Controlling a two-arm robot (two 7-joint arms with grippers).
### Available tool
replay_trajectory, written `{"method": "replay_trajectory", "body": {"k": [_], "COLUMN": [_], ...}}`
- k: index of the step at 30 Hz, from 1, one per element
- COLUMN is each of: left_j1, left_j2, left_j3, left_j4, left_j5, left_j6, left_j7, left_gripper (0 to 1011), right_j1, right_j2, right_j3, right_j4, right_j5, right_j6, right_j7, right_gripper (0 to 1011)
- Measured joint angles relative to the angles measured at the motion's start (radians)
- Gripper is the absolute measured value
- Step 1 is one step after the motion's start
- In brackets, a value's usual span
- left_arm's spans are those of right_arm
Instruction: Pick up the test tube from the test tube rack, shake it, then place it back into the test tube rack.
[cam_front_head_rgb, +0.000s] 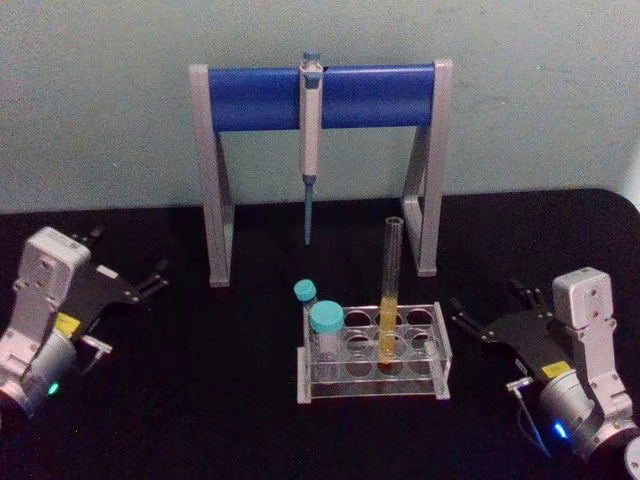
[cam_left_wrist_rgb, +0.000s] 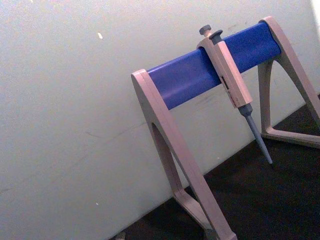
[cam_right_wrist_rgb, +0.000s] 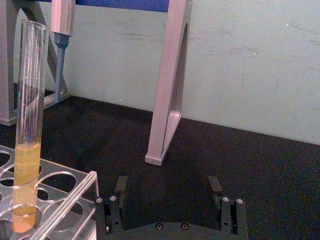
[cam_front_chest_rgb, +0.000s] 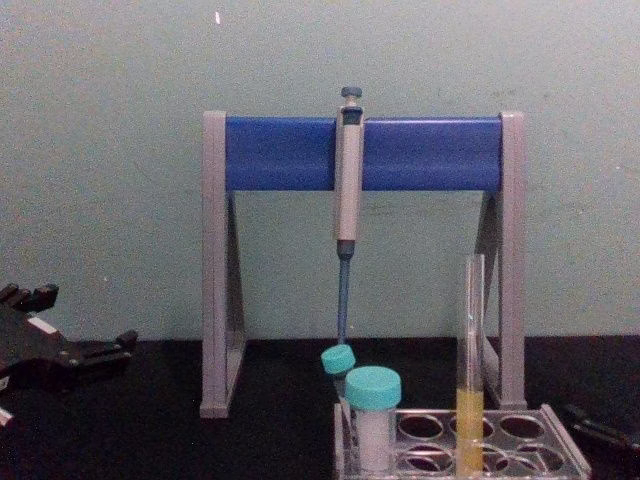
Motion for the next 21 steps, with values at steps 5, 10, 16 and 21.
{"method": "replay_trajectory", "body": {"k": [5,10,16,21], "left_j1": [0.000,0.000,0.000,0.000], "left_j2": [0.000,0.000,0.000,0.000], "left_j3": [0.000,0.000,0.000,0.000], "left_j4": [0.000,0.000,0.000,0.000], "left_j5": [0.000,0.000,0.000,0.000], "left_j6": [0.000,0.000,0.000,0.000], "left_j7": [0.000,0.000,0.000,0.000], "left_gripper": [1010,1009,1010,1009], "right_j1": [0.000,0.000,0.000,0.000], "right_j2": [0.000,0.000,0.000,0.000], "right_j3": [0.000,0.000,0.000,0.000], "right_j4": [0.000,0.000,0.000,0.000], "right_j5": [0.000,0.000,0.000,0.000], "right_j6": [0.000,0.000,0.000,0.000], "right_j7": [0.000,0.000,0.000,0.000], "right_gripper": [1000,1000,1000,1000]}}
